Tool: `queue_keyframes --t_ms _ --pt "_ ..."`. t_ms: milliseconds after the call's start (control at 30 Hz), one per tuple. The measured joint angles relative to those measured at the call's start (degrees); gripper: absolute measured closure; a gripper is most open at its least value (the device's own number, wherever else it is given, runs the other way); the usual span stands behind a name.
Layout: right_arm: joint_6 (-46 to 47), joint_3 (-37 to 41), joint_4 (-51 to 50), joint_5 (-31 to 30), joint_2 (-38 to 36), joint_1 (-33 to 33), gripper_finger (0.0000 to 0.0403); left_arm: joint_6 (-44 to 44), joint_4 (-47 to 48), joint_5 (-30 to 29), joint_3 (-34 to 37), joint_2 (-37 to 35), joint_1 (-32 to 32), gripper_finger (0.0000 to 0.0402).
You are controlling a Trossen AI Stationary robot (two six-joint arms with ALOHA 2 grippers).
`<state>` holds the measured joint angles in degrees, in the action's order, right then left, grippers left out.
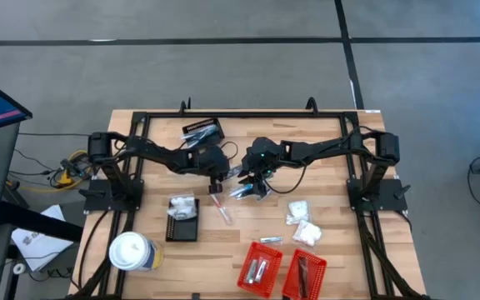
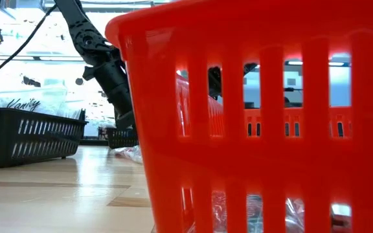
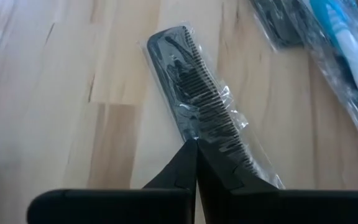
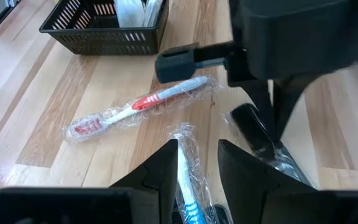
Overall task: Pick & Place Travel size toiletries
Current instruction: Put the black hair brush into the right red bin
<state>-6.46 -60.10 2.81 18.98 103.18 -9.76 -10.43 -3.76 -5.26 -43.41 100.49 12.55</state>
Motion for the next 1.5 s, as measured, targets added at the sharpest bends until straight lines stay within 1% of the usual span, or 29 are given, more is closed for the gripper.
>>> queue_keyframes --t_ms 200,300,367,467,667,800,933,1000,1167,1233,1367,1500 --pt "-0.2 0.0 0.3 0.0 0.0 0.0 0.0294 0.2 -0.1 1.5 -0.1 2.0 1.6 0.04" --pt "-0.2 0.0 0.2 0.0 0.0 0.0 0.0294 0.2 0.0 2.1 -0.1 2.0 2.0 0.04" --pt "-1.0 0.0 0.2 0.0 0.0 0.0 0.0294 0.4 0.3 3.9 -0.1 2.0 2.1 0.04" --pt "-1.1 0.0 0.2 -0.2 0.0 0.3 0.0294 1.4 1.3 4.3 -0.1 2.1 2.1 0.04" --pt "-1.7 0.0 0.2 -2.5 0.0 0.8 0.0294 1.9 3.8 4.9 -0.2 1.9 2.9 0.04" --pt "-1.7 0.0 0.2 -2.6 0.0 0.7 0.0294 -0.1 4.2 9.7 -0.2 1.9 2.5 0.04" --pt "-1.7 0.0 -0.4 -2.7 0.0 0.8 0.0294 -2.8 4.4 12.6 -0.2 1.9 0.2 0.04" --pt "-1.7 0.0 -0.7 -2.7 0.0 0.8 0.0294 -4.0 4.3 12.9 -0.1 1.9 -0.2 0.04" --pt "-1.7 0.0 -0.7 -2.7 1.3 0.7 0.0294 -4.6 3.7 11.1 0.0 1.9 -0.4 0.04" --pt "-2.3 0.0 0.0 -2.7 2.7 0.7 0.0294 -4.9 3.3 9.0 0.0 1.9 -0.5 0.04" --pt "-4.4 -1.0 -0.1 -2.8 5.9 0.8 0.0294 -5.8 2.3 8.4 0.0 2.0 -0.5 0.04" --pt "-4.7 -4.3 -2.2 -6.0 7.7 0.8 0.0294 -5.7 1.9 7.9 0.1 2.0 -0.6 0.04"
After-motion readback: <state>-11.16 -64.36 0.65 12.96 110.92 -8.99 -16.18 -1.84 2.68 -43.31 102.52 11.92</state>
